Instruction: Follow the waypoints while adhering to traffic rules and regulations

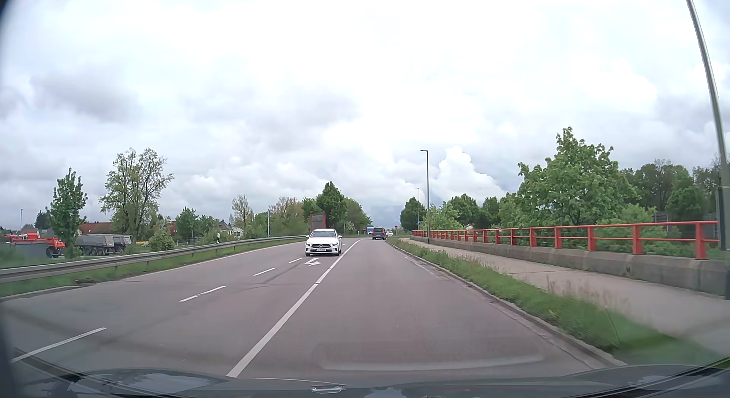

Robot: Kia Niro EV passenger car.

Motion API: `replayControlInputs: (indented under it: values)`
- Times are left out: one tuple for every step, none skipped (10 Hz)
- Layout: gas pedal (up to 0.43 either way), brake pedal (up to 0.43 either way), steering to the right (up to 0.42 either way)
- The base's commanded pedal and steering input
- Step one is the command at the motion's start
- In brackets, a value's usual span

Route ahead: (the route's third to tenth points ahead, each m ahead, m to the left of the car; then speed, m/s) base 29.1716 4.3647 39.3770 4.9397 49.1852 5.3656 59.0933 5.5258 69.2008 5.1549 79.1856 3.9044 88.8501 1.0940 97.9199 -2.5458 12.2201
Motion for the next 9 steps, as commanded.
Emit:
replayControlInputs:
  values:
    - [0.248, 0.012, -0.005]
    - [0.24, 0.012, -0.008]
    - [0.24, 0.012, -0.009]
    - [0.24, 0.012, -0.013]
    - [0.24, 0.012, -0.018]
    - [0.22, 0.012, -0.021]
    - [0.209, 0.012, -0.021]
    - [0.197, 0.012, -0.021]
    - [0.177, 0.012, -0.021]
